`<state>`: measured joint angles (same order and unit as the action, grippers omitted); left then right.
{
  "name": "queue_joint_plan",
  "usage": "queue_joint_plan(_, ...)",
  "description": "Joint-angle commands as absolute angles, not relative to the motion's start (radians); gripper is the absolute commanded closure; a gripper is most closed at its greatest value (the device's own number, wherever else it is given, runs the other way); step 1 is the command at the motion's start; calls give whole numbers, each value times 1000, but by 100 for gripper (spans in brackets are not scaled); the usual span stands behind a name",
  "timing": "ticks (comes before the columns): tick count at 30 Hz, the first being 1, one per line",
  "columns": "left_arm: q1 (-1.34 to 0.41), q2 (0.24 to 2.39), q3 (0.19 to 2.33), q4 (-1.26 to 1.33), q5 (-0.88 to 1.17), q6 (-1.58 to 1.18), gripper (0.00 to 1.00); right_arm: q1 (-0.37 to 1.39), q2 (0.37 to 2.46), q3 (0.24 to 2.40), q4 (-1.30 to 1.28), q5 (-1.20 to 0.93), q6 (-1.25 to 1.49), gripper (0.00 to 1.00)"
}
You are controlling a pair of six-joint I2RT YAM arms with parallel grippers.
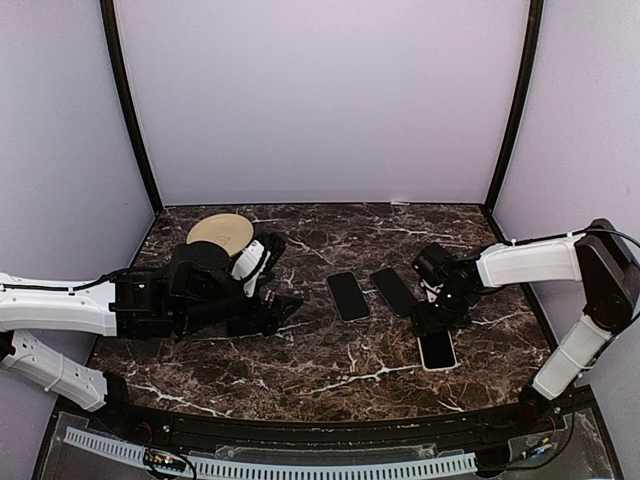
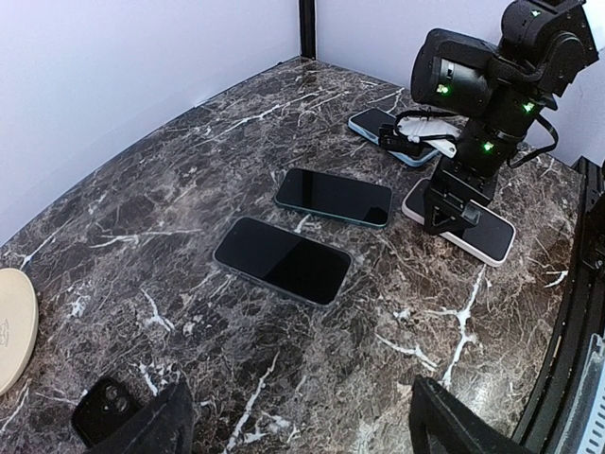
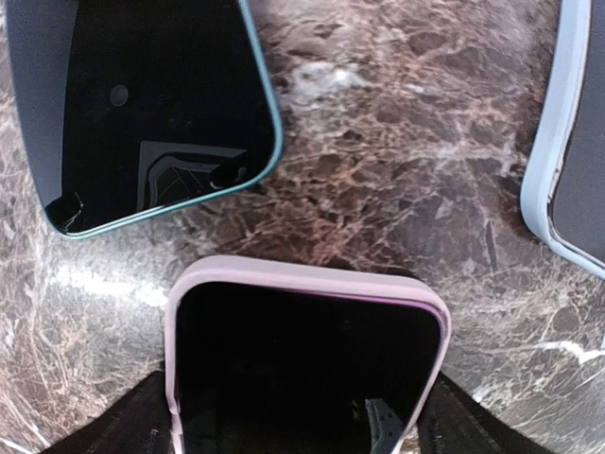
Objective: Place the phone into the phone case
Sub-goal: Move the phone with the phone case to the center of the board.
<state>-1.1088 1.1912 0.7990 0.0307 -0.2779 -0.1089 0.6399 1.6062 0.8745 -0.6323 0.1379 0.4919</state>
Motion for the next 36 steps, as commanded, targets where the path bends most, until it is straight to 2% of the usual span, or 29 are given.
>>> queue_joint_plan(1,-1104,1181,821,18,-290,-103,19,647,1606,824,-660,192,512,19)
queue_joint_plan(6,-1104,1182,822,17,-288,-104,19,647,1571,783,-701,215,519,25)
queue_joint_plan(15,-1100,1191,839,14,-287,-92,20,646,1519,789,-796,250,525,28)
queue_joint_plan(21,-1091,1188,839,6,-283,-99,19,639,1561,808,-825,253,504,18)
queue_joint_plan(25,-1072,1182,840,-42,-278,-118,19,641,1539,842,-825,259,496,2)
queue_joint_plan(29,-1010,1182,848,-114,-251,-167,19,646,1500,933,-837,255,466,2)
queue_joint_plan(36,-751,1203,812,-205,-159,-303,18,671,1483,1100,-797,291,423,2)
